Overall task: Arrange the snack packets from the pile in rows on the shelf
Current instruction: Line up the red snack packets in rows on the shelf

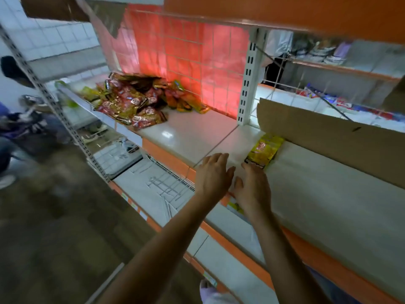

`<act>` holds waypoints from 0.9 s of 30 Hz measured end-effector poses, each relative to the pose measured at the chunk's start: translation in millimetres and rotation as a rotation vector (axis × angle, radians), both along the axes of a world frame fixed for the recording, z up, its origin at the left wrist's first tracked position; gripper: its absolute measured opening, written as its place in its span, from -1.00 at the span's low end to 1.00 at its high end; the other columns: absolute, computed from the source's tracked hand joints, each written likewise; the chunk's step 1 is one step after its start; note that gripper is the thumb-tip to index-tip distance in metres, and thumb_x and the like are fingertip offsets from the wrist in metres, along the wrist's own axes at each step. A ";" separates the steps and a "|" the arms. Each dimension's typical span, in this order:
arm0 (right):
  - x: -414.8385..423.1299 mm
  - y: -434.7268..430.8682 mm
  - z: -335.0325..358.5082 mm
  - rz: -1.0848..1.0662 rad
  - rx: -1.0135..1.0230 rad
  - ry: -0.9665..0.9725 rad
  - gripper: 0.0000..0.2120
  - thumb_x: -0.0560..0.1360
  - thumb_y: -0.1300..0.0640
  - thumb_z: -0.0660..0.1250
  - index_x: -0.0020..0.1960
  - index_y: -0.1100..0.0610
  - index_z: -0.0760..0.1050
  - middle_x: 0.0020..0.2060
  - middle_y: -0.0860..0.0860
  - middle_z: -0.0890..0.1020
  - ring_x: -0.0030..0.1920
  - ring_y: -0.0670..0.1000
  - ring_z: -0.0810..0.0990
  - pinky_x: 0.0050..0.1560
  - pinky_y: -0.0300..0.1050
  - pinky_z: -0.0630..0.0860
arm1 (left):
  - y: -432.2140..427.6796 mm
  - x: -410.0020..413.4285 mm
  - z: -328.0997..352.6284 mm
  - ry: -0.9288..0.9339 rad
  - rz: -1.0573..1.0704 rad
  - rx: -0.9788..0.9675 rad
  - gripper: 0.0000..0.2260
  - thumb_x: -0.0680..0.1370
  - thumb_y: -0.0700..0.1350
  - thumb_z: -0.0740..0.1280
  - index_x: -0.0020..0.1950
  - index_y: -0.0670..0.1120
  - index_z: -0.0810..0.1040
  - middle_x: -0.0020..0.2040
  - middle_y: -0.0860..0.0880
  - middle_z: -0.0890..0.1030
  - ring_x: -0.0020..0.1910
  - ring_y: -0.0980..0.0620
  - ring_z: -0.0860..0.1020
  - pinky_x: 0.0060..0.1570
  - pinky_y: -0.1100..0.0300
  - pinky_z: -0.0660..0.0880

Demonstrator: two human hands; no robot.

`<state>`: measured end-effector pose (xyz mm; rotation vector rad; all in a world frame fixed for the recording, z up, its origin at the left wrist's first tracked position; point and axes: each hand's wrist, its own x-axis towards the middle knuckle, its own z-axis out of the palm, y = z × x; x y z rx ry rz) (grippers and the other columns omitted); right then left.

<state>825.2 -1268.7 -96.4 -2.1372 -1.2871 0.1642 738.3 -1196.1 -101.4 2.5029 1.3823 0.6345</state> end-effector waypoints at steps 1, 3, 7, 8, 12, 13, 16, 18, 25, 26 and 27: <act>-4.1 13.4 -0.1 0.010 -0.008 0.001 -0.63 0.48 0.27 0.28 0.28 0.27 0.46 0.26 0.18 0.51 0.31 0.16 0.40 0.29 -0.09 0.26 | 10.9 -4.2 -0.8 0.000 0.019 -0.001 -0.57 0.60 0.06 0.22 0.42 -0.08 0.38 0.38 -0.07 0.46 0.35 -0.09 0.39 0.30 0.04 0.35; -11.6 41.9 -0.4 0.027 -0.011 0.008 -0.65 0.50 0.24 0.26 0.28 0.24 0.45 0.28 0.15 0.49 0.33 0.13 0.38 0.31 -0.08 0.26 | 35.7 -11.2 -2.6 0.005 0.040 -0.009 -0.58 0.59 0.06 0.23 0.41 -0.07 0.40 0.37 -0.07 0.47 0.34 -0.10 0.40 0.28 0.02 0.37; -25.2 104.0 0.8 0.050 0.000 0.059 -0.64 0.55 0.21 0.24 0.34 0.16 0.42 0.35 0.08 0.45 0.39 0.06 0.33 0.39 -0.05 0.28 | 92.5 -24.7 -3.0 0.023 0.099 -0.018 -0.58 0.59 0.08 0.24 0.41 -0.05 0.40 0.37 -0.06 0.47 0.34 -0.11 0.40 0.26 -0.01 0.39; -28.1 119.9 1.9 0.057 -0.002 0.074 -0.62 0.56 0.20 0.23 0.37 0.14 0.40 0.37 0.06 0.44 0.40 0.05 0.32 0.40 -0.05 0.28 | 106.4 -27.7 -2.7 0.029 0.112 -0.025 -0.58 0.59 0.07 0.25 0.41 -0.05 0.39 0.37 -0.06 0.46 0.34 -0.11 0.40 0.26 -0.01 0.39; -40.1 175.9 3.3 0.110 -0.026 0.090 -0.60 0.57 0.16 0.25 0.40 0.09 0.36 0.38 0.02 0.43 0.41 0.04 0.34 0.38 -0.04 0.31 | 156.7 -40.9 -2.5 0.050 0.154 -0.042 -0.58 0.60 0.06 0.23 0.42 -0.05 0.36 0.39 -0.07 0.44 0.35 -0.11 0.39 0.26 -0.02 0.39; -43.1 188.1 2.7 0.116 -0.035 0.091 -0.59 0.57 0.15 0.25 0.41 0.08 0.35 0.39 0.02 0.43 0.41 0.04 0.34 0.38 -0.04 0.31 | 167.6 -44.3 -2.5 0.051 0.163 -0.039 -0.58 0.60 0.06 0.23 0.42 -0.05 0.36 0.39 -0.07 0.44 0.35 -0.11 0.39 0.26 -0.01 0.38; -51.7 218.6 -0.5 0.138 -0.065 0.094 -0.59 0.57 0.13 0.25 0.41 0.07 0.34 0.39 0.02 0.42 0.41 0.04 0.34 0.38 -0.02 0.31 | 195.9 -54.5 -3.8 0.044 0.200 -0.050 -0.57 0.60 0.05 0.24 0.42 -0.07 0.37 0.39 -0.08 0.44 0.35 -0.11 0.39 0.26 -0.01 0.38; -58.1 233.5 -2.9 0.162 -0.072 0.074 -0.59 0.57 0.12 0.26 0.40 0.07 0.35 0.38 0.02 0.44 0.39 0.04 0.36 0.37 -0.06 0.31 | 210.5 -61.5 -4.2 0.043 0.215 -0.056 -0.58 0.59 0.05 0.25 0.41 -0.08 0.38 0.38 -0.08 0.45 0.35 -0.11 0.39 0.25 -0.01 0.39; -88.0 286.6 -6.7 0.199 -0.116 0.049 -0.61 0.55 0.13 0.26 0.37 0.11 0.41 0.31 0.05 0.49 0.31 0.07 0.42 0.28 -0.11 0.35 | 270.8 -100.0 -3.6 0.095 0.251 -0.034 -0.66 0.57 -0.20 0.20 0.36 -0.11 0.38 0.29 -0.12 0.47 0.24 -0.12 0.40 0.15 0.06 0.42; -93.8 293.9 -7.1 0.205 -0.128 0.051 -0.62 0.55 0.14 0.24 0.36 0.10 0.41 0.29 0.05 0.50 0.29 0.07 0.43 0.25 -0.11 0.36 | 281.2 -107.8 -2.5 0.097 0.270 -0.033 -0.66 0.55 -0.23 0.21 0.34 -0.12 0.39 0.26 -0.13 0.47 0.22 -0.13 0.40 0.11 0.06 0.42; -99.9 300.9 -7.9 0.210 -0.135 0.044 -0.64 0.55 0.14 0.22 0.34 0.10 0.43 0.25 0.07 0.52 0.25 0.09 0.44 0.21 -0.11 0.37 | 291.4 -115.3 -1.1 0.102 0.292 -0.032 -0.67 0.55 -0.24 0.22 0.32 -0.12 0.40 0.24 -0.13 0.47 0.21 -0.14 0.39 0.08 0.05 0.42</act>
